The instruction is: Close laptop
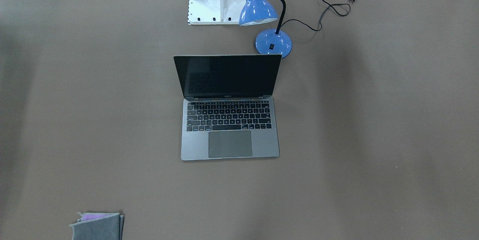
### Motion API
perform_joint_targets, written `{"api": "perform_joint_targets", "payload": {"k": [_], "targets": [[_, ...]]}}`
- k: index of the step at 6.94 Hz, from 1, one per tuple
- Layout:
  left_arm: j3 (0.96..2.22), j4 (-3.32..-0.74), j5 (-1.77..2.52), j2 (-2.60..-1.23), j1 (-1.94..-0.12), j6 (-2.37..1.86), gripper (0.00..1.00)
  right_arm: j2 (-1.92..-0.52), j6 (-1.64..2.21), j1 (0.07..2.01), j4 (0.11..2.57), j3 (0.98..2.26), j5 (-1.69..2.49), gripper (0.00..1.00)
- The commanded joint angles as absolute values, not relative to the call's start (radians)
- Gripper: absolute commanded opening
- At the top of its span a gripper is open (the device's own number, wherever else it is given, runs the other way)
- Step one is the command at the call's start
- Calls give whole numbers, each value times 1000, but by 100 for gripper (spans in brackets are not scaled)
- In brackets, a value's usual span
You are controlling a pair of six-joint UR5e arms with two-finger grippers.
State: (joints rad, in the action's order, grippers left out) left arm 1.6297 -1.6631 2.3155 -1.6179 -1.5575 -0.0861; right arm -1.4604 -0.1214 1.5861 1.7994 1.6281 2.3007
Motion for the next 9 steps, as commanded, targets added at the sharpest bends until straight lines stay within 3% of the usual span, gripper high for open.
{"api": "perform_joint_targets", "payload": {"k": [1,4,9], "targets": [[1631,-1666,2316,-1615,-1557,-83,98,-1459,-121,1586,1801,1641,2309,100],[1620,-1675,2413,-1621,-1559,-81,98,-1427,-120,1582,1812,1635,2329,100],[1661,-1669,2419,-1805,-1519,-101,99,-1284,-2,1465,1801,1626,2479,100]]}}
